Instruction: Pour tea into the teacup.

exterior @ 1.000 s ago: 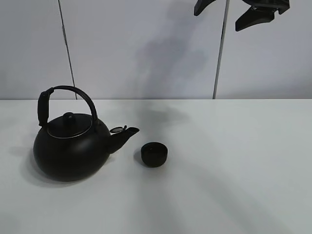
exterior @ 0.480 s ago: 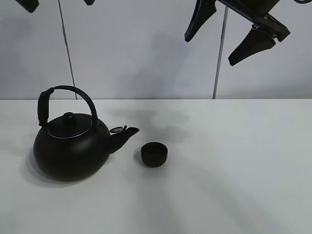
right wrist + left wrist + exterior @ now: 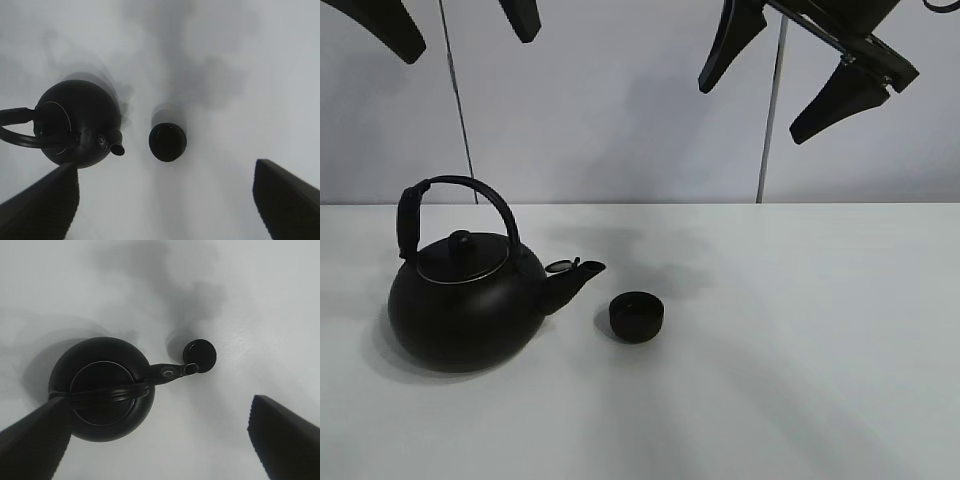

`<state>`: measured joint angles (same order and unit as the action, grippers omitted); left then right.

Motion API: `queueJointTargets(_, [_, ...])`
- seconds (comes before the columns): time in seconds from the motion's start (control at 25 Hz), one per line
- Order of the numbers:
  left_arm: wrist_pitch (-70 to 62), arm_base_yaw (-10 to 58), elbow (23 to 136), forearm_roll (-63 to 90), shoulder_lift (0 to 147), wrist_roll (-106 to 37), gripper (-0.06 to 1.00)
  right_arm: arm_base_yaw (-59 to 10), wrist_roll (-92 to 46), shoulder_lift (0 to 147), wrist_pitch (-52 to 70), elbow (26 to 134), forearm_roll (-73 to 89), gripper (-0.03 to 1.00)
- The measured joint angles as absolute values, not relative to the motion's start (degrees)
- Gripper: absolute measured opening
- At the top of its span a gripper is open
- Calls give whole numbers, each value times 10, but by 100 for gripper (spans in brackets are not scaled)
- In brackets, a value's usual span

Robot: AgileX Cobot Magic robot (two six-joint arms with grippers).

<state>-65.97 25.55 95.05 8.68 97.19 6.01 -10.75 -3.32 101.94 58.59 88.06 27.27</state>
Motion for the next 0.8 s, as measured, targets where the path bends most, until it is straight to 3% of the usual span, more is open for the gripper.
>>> queueJointTargets(0.8, [-644,256,951,101,972,97,69,-107,-33,1019,581,881,273,65])
